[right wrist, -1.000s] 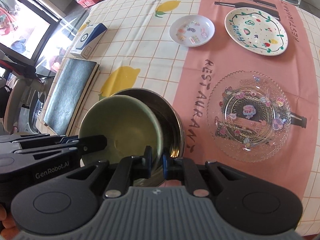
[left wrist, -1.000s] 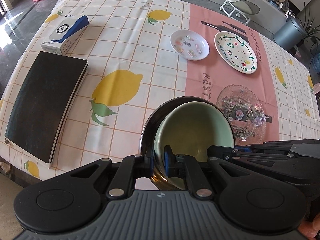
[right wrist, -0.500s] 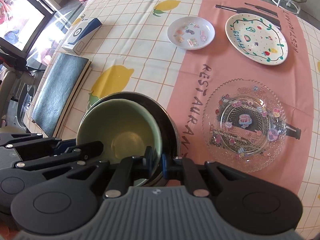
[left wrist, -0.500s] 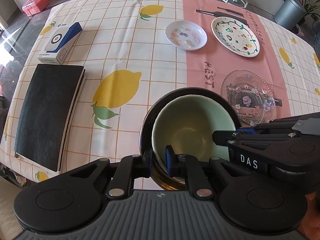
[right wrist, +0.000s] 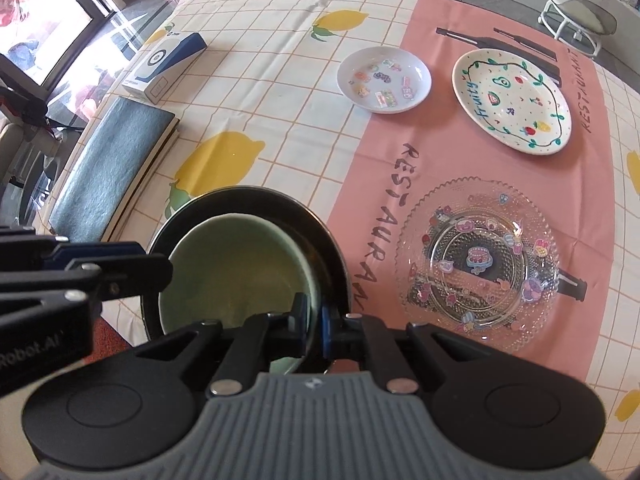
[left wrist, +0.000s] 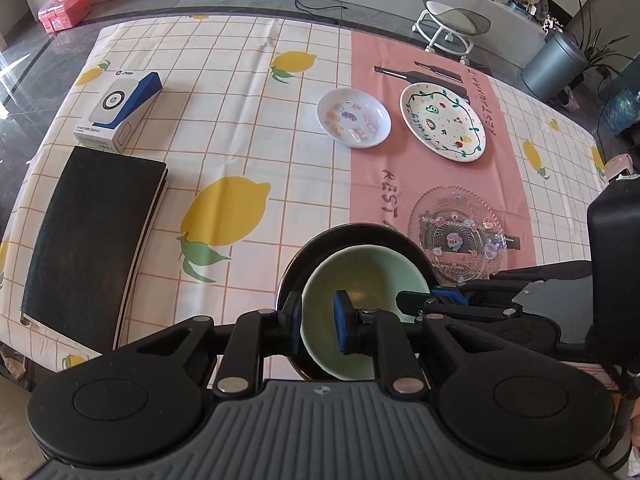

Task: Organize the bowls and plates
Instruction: 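Carry the green bowl and lower it into the stacked steel bowls, then open the left tool to release the green bowl and lift away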

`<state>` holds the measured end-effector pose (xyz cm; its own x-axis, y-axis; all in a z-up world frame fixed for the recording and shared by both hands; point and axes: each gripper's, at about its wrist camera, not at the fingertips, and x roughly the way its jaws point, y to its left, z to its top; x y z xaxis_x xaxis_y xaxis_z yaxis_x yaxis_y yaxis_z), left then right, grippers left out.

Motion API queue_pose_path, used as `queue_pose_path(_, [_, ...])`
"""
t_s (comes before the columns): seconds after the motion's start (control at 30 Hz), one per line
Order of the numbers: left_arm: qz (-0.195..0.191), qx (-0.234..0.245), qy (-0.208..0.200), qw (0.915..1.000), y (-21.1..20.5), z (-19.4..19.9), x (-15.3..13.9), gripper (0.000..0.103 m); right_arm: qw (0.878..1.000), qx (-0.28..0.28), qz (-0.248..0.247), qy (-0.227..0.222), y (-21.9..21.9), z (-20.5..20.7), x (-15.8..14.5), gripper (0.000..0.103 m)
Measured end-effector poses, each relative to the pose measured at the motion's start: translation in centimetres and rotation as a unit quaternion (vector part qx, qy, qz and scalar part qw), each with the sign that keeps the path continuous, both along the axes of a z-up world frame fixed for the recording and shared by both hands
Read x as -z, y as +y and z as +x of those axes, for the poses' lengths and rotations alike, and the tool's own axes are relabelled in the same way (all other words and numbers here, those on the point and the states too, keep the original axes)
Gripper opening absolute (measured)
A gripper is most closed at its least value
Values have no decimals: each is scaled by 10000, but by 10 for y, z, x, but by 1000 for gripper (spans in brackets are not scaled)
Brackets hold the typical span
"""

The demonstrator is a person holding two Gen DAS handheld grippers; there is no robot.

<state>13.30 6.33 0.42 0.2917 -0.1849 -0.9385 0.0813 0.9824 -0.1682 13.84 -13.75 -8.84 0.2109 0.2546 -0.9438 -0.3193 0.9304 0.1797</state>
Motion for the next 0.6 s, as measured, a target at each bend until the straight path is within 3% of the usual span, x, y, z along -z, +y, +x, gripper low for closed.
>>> queue_pose_path(0.4, [21,254,-76,9996,-7,-8,-9,19,9999,-57,109,-37,-4,0,-9,15])
queue_pose_path(0.6, [-124,357,-277,9989,-12,-11,-17,19,9990,-121,180,-400,-6,-3,-30,21])
